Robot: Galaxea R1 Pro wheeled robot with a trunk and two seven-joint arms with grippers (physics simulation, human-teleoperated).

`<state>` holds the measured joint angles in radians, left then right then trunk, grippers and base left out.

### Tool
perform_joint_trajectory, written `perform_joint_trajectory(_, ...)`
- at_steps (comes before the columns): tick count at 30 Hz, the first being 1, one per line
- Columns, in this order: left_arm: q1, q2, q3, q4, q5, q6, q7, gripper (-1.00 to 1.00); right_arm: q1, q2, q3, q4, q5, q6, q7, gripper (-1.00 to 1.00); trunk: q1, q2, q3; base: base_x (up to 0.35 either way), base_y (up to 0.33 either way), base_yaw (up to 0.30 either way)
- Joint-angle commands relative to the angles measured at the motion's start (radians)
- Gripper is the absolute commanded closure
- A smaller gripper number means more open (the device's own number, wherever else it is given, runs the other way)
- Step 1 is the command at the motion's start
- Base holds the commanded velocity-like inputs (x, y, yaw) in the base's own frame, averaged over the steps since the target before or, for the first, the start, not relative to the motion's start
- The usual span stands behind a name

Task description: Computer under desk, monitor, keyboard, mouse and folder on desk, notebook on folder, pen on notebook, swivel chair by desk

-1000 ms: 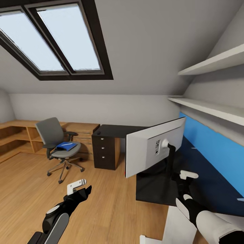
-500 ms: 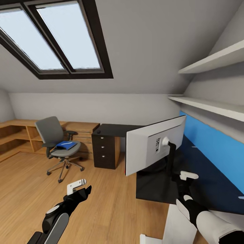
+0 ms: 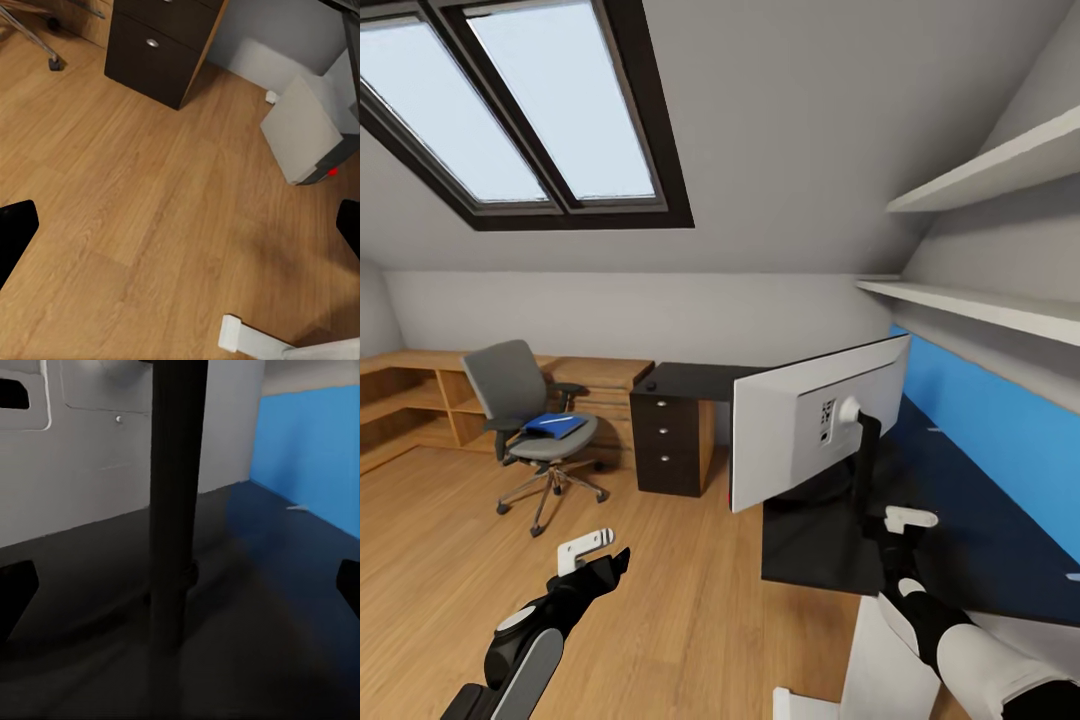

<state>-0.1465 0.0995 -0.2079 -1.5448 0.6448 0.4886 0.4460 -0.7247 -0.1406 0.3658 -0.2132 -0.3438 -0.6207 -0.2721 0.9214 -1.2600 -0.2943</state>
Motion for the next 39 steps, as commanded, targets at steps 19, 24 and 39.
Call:
perform_joint_trajectory(19, -0.001, 0.003, -0.004, 0.005, 0.011, 0.004, 0.009, -1.0, -0.001, 0.006, 0.008, 0.006, -0.001, -0.003, -0.007, -1.0, 0.016, -0.029, -0.014, 0.032, -0.011, 0.0)
perform_joint_trajectory(24, -0.001, 0.004, -0.004, 0.005, 0.012, 0.004, 0.008, -1.0, -0.001, 0.006, 0.008, 0.007, -0.001, -0.004, -0.009, -1.0, 0.016, -0.029, -0.014, 0.257, -0.078, 0.0)
perform_joint_trajectory(39, -0.001, 0.006, -0.004, 0.008, 0.013, 0.005, 0.008, -1.0, -0.001, 0.004, 0.006, 0.008, -0.001, -0.002, -0.01, -1.0, 0.016, -0.029, -0.014, 0.139, -0.076, 0.0)
